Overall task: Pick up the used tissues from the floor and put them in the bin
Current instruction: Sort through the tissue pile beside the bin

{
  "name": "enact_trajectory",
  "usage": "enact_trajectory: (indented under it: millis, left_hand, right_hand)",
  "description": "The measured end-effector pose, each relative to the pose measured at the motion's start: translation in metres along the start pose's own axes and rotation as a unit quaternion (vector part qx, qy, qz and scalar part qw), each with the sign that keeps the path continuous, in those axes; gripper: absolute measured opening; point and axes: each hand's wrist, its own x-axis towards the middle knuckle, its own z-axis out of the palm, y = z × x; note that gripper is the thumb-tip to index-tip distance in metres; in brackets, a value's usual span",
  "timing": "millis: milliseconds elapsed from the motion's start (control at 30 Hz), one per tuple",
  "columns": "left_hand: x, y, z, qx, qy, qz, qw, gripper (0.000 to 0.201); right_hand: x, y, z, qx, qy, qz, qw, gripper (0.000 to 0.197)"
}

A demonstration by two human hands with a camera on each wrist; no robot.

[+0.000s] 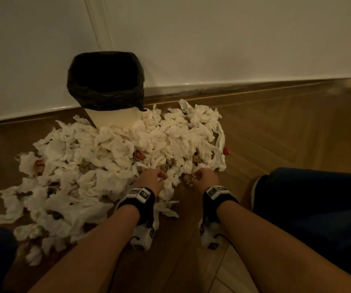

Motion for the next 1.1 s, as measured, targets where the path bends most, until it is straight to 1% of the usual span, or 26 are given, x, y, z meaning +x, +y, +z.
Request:
enact_trajectory:
  millis: [67,133,233,367,533,600,700,800,867,967,1100]
  left_hand:
    - [0.002,-0.001,0.003,0.001,0.002,0.002,1.0,0.025]
    - [0.003,0.001,0.004,0.007,0.006,0.001,1.0,0.024]
    - [0.004,0.0,0.003,0.019,0.008,0.011,1.0,0.022]
    - [0.002,-0.003,0.002,0.019,0.002,0.023,1.0,0.017]
    - [-0.003,-0.011,0.005,0.026,0.005,0.014,1.0,0.015]
    - [-0.005,-0.013,0.006,0.024,0.016,0.015,0.999,0.015]
    - [-0.007,-0.016,0.004,0.025,0.029,0.033,0.999,0.017]
    - [-0.008,-0.019,0.0,0.019,0.05,0.045,0.998,0.018]
    - [-0.008,-0.02,-0.002,0.014,0.063,0.046,0.997,0.018]
    - [-0.008,-0.021,-0.005,0.009,0.069,0.045,0.997,0.019]
    - [-0.009,-0.023,-0.006,0.009,0.076,0.05,0.996,0.021]
  right_hand:
    - [0.0,-0.001,0.007,-0.081,-0.019,-0.057,0.995,0.034]
    - [0.002,-0.001,0.015,-0.115,-0.037,-0.075,0.99,0.04]
    - [0.005,0.003,0.025,-0.111,-0.039,-0.081,0.99,0.045]
    - [0.007,-0.001,0.034,-0.118,-0.016,-0.1,0.988,0.042]
    - [0.007,-0.005,0.045,-0.109,-0.009,-0.097,0.989,0.048]
    - [0.007,-0.005,0.048,-0.092,0.01,-0.096,0.991,0.042]
    - [0.008,-0.002,0.05,-0.063,0.034,-0.087,0.994,0.03]
    - [0.007,0.002,0.052,-0.063,0.07,-0.084,0.992,0.021]
    - [0.006,0.004,0.054,-0.082,0.092,-0.09,0.988,0.019]
    - [0.006,0.006,0.053,-0.122,0.104,-0.105,0.981,0.019]
    - [0.005,0.004,0.051,-0.209,0.104,-0.156,0.96,0.02]
